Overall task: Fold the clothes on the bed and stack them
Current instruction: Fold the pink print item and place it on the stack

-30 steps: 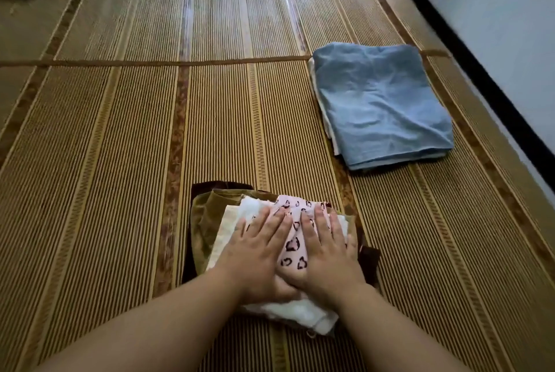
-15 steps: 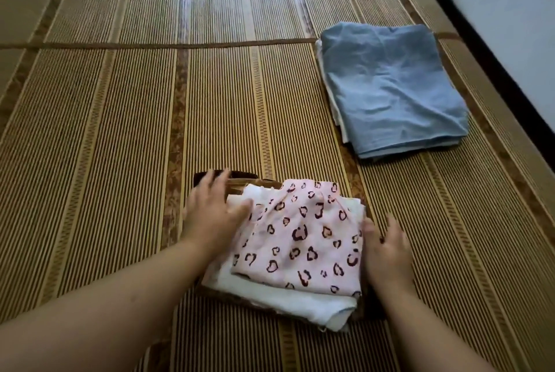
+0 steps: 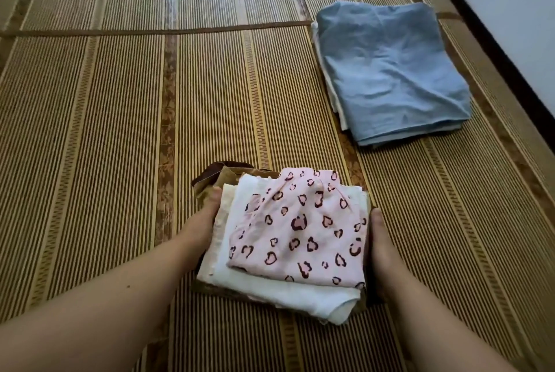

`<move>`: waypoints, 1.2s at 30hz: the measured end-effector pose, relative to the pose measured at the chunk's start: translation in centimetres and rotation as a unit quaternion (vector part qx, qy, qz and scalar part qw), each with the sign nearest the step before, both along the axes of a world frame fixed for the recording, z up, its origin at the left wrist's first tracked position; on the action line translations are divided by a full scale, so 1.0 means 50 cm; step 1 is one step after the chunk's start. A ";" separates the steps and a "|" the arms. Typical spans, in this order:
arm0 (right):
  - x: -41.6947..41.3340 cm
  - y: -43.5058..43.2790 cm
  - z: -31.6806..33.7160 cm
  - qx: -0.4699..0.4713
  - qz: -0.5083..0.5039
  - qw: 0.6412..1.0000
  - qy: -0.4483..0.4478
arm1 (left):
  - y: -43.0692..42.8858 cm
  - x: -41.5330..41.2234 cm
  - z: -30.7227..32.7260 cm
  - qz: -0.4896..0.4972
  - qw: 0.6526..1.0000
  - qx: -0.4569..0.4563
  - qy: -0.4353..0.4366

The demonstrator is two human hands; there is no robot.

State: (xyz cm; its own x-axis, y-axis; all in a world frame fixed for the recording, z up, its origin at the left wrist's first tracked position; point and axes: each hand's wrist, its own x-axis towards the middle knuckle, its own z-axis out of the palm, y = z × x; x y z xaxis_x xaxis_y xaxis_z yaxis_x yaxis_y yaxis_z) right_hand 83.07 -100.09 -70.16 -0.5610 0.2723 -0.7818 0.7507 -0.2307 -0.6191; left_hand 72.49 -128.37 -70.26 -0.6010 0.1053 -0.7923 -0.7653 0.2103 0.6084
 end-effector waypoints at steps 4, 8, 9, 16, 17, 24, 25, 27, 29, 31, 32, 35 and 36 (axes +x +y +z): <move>0.018 0.001 0.038 -0.123 -0.005 0.984 0.131 | -0.010 0.011 0.027 -0.017 0.990 0.132 -0.046; 0.002 -0.039 0.071 0.012 0.099 0.993 0.062 | 0.020 0.027 0.068 -0.103 0.993 0.054 -0.032; -0.003 -0.048 0.076 0.043 0.110 0.991 0.058 | 0.030 0.035 0.074 -0.107 0.993 0.049 -0.022; -0.005 -0.041 0.142 0.085 0.099 0.986 0.101 | 0.073 0.090 0.138 -0.057 0.993 0.090 0.048; -0.004 -0.032 0.154 0.081 0.101 0.986 0.104 | 0.081 0.093 0.150 -0.056 0.991 0.109 0.051; -0.023 0.066 0.238 0.081 0.095 0.986 0.113 | 0.187 0.075 0.214 -0.058 0.987 0.126 0.082; -0.028 0.093 0.248 0.082 0.092 0.986 0.116 | 0.214 0.068 0.222 -0.056 0.987 0.126 0.088; -0.036 0.147 0.259 0.086 0.087 0.985 0.121 | 0.268 0.056 0.230 -0.056 0.987 0.111 0.106; -0.048 0.203 0.270 0.092 0.090 0.983 0.129 | 0.323 0.049 0.236 -0.055 0.987 0.098 0.119; -0.069 0.274 0.282 0.088 0.105 0.981 0.140 | 0.390 0.037 0.247 -0.044 0.986 0.088 0.134; -0.087 0.315 0.288 0.088 0.121 0.978 0.145 | 0.428 0.028 0.251 -0.037 0.986 0.080 0.144; -0.152 0.416 0.322 0.115 0.172 0.967 0.152 | 0.519 -0.009 0.285 -0.016 0.985 0.060 0.159; -0.177 0.444 0.337 0.117 0.188 0.962 0.160 | 0.545 -0.025 0.300 -0.005 0.985 0.046 0.165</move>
